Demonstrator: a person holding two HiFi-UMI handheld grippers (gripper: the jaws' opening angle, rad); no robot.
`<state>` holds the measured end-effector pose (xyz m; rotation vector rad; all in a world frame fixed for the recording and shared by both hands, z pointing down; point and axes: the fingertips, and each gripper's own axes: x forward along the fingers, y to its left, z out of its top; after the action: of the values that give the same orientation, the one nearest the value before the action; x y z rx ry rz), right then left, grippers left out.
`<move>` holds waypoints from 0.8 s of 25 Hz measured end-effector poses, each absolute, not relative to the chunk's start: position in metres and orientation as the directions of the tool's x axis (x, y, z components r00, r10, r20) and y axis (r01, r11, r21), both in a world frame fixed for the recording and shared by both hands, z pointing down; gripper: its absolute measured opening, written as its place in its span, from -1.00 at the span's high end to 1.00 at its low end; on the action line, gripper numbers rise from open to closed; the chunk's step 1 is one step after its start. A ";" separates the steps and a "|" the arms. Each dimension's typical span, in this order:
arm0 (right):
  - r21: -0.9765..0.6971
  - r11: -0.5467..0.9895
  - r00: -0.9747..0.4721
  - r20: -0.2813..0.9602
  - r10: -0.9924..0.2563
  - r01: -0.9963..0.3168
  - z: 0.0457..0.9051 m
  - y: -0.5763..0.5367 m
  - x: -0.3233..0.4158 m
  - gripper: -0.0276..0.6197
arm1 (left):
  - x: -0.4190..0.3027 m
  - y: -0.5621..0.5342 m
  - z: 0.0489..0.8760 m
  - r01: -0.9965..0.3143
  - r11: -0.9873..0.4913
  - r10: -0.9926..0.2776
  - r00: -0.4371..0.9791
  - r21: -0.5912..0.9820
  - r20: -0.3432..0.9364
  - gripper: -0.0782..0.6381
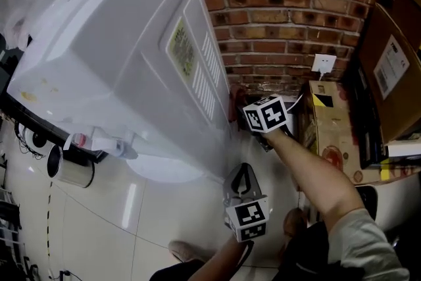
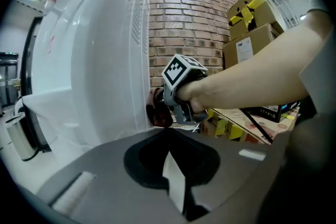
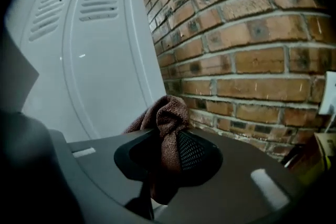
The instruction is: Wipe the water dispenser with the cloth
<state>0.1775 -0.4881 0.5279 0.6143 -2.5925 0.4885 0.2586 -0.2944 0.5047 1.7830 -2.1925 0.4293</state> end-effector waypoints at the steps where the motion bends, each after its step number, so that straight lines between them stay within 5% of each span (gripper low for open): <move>1: -0.241 0.835 -0.801 0.500 -0.331 -0.495 0.543 -0.488 0.178 0.65 | 0.260 -0.296 0.509 -0.981 0.188 -0.894 -0.194 -0.055 0.403 0.78; 20: -0.418 0.684 -0.696 0.695 -0.183 -0.598 0.761 -0.463 0.187 0.64 | 0.263 -0.303 0.594 -0.988 0.153 -0.825 -0.148 -0.036 0.546 0.78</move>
<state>0.1870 -0.4634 0.7611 0.5965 -2.2656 0.8590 0.2632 -0.3030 0.5941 1.7273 -2.0377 0.5534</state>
